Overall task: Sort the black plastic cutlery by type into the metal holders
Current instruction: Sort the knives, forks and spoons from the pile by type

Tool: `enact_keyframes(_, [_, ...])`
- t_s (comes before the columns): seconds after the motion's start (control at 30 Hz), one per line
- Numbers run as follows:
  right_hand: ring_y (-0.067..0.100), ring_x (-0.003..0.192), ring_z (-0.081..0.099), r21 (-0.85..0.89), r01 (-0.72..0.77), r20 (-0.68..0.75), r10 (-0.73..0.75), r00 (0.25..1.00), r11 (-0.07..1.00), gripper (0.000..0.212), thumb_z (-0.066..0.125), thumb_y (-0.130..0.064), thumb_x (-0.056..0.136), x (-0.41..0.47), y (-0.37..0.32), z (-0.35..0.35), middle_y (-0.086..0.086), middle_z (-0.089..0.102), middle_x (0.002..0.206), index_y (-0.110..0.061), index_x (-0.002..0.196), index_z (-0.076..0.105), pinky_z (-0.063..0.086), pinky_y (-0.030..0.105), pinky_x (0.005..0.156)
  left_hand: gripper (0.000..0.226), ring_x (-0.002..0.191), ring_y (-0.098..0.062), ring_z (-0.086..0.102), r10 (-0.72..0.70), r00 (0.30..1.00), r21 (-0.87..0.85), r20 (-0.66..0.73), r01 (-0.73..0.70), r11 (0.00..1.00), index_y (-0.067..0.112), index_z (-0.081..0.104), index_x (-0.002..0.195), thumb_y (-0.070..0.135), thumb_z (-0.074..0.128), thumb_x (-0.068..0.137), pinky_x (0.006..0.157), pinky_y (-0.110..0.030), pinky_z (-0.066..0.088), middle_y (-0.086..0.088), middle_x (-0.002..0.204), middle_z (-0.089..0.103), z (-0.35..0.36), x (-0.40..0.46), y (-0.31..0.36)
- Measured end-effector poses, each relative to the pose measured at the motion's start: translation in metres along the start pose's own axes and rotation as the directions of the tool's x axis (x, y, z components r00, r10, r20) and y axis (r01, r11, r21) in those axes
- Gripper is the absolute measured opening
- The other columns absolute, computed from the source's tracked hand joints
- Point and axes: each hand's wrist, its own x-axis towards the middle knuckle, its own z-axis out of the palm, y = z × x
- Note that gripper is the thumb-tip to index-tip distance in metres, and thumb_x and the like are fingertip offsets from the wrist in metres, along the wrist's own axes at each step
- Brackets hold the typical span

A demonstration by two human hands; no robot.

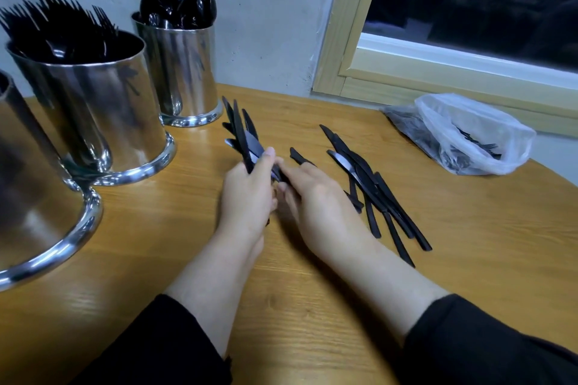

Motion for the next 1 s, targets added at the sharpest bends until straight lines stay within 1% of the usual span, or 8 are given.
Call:
enact_keyframes(0.2, [0.012, 0.108, 0.058, -0.051, -0.207, -0.106, 0.201, 0.974, 0.977, 0.034, 0.052, -0.032, 0.103, 0.004, 0.032, -0.024, 0.001, 0.062, 0.122, -0.013, 0.129, 0.064, 0.043, 0.022, 0.093, 0.040, 0.059, -0.018, 0.056, 0.099, 0.982, 0.091, -0.159, -0.086, 0.992, 0.025, 0.059, 0.068, 0.041, 0.051, 0.104, 0.067, -0.036, 0.045, 0.005, 0.058, 0.057, -0.003, 0.000, 0.007])
enact_keyframes(0.3, [0.016, 0.106, 0.059, -0.184, -0.361, 0.017, 0.370, 0.929, 0.914, 0.037, 0.062, -0.040, 0.097, 0.012, 0.058, -0.035, 0.001, 0.062, 0.117, -0.014, 0.122, 0.067, 0.044, 0.023, 0.086, 0.036, 0.072, -0.020, 0.073, 0.188, 0.970, 0.054, -0.158, -0.181, 0.982, 0.018, 0.054, 0.083, 0.037, 0.040, 0.110, 0.067, -0.033, 0.052, 0.005, 0.066, 0.068, -0.002, -0.003, 0.016])
enact_keyframes(0.43, [0.018, 0.100, 0.063, -0.291, -0.414, 0.197, 0.478, 0.856, 0.862, 0.036, 0.068, -0.042, 0.092, 0.023, 0.062, -0.033, 0.000, 0.069, 0.109, -0.017, 0.118, 0.070, 0.054, 0.033, 0.088, 0.022, 0.055, -0.013, 0.057, 0.318, 0.942, 0.137, -0.110, -0.303, 0.943, 0.024, 0.055, 0.094, 0.039, 0.047, 0.108, 0.066, -0.040, 0.059, 0.014, 0.060, 0.054, -0.005, -0.002, 0.012])
enact_keyframes(0.6, [0.015, 0.080, 0.062, -0.335, -0.393, 0.220, 0.477, 0.851, 0.856, 0.019, 0.067, -0.031, 0.095, 0.035, 0.059, -0.030, -0.002, 0.067, 0.087, -0.015, 0.101, 0.073, 0.053, 0.029, 0.071, 0.024, 0.062, -0.017, 0.056, 0.168, 0.983, 0.343, 0.076, -0.184, 0.921, 0.028, 0.066, 0.091, 0.050, 0.060, 0.099, 0.064, -0.043, 0.054, 0.017, 0.059, 0.057, -0.005, 0.004, -0.006])
enact_keyframes(0.7, [0.014, 0.065, 0.054, -0.497, -0.293, 0.264, 0.464, 0.845, 0.816, 0.024, 0.063, -0.034, 0.096, 0.044, 0.054, -0.027, -0.001, 0.056, 0.072, -0.012, 0.083, 0.064, 0.045, 0.028, 0.058, 0.031, 0.062, -0.018, 0.054, 0.133, 0.990, 0.322, 0.044, -0.140, 0.936, 0.024, 0.069, 0.089, 0.053, 0.061, 0.095, 0.066, -0.041, 0.048, 0.016, 0.059, 0.057, -0.006, 0.005, -0.007])
enact_keyframes(0.77, [0.015, 0.063, 0.053, -0.544, -0.229, 0.268, 0.425, 0.864, 0.808, 0.020, 0.059, -0.032, 0.098, 0.047, 0.053, -0.025, -0.003, 0.050, 0.069, -0.013, 0.090, 0.064, 0.044, 0.029, 0.057, 0.031, 0.061, -0.018, 0.054, 0.090, 0.996, 0.273, 0.013, -0.090, 0.958, 0.025, 0.071, 0.090, 0.055, 0.065, 0.090, 0.065, -0.041, 0.047, 0.015, 0.059, 0.056, -0.007, 0.006, -0.006])
enact_keyframes(0.9, [0.018, 0.073, 0.061, -0.333, -0.332, 0.192, 0.408, 0.893, 0.882, 0.021, 0.063, -0.033, 0.095, 0.039, 0.049, -0.032, 0.001, 0.062, 0.080, -0.013, 0.097, 0.066, 0.052, 0.032, 0.064, 0.028, 0.050, -0.015, 0.043, 0.039, 0.999, 0.154, 0.012, -0.040, 0.987, 0.016, 0.073, 0.096, 0.042, 0.064, 0.100, 0.055, -0.032, 0.038, 0.009, 0.056, 0.045, -0.004, 0.002, -0.001])
enact_keyframes(1.0, [0.014, 0.074, 0.060, -0.068, -0.244, 0.068, 0.249, 0.966, 0.967, 0.015, 0.054, -0.027, 0.099, 0.018, 0.025, -0.034, -0.001, 0.064, 0.082, -0.015, 0.097, 0.063, 0.047, 0.029, 0.065, 0.032, 0.051, -0.016, 0.036, 0.028, 0.998, 0.108, 0.053, -0.034, 0.994, 0.022, 0.065, 0.073, 0.043, 0.069, 0.097, 0.053, -0.031, 0.033, 0.005, 0.056, 0.038, -0.001, -0.002, 0.000])
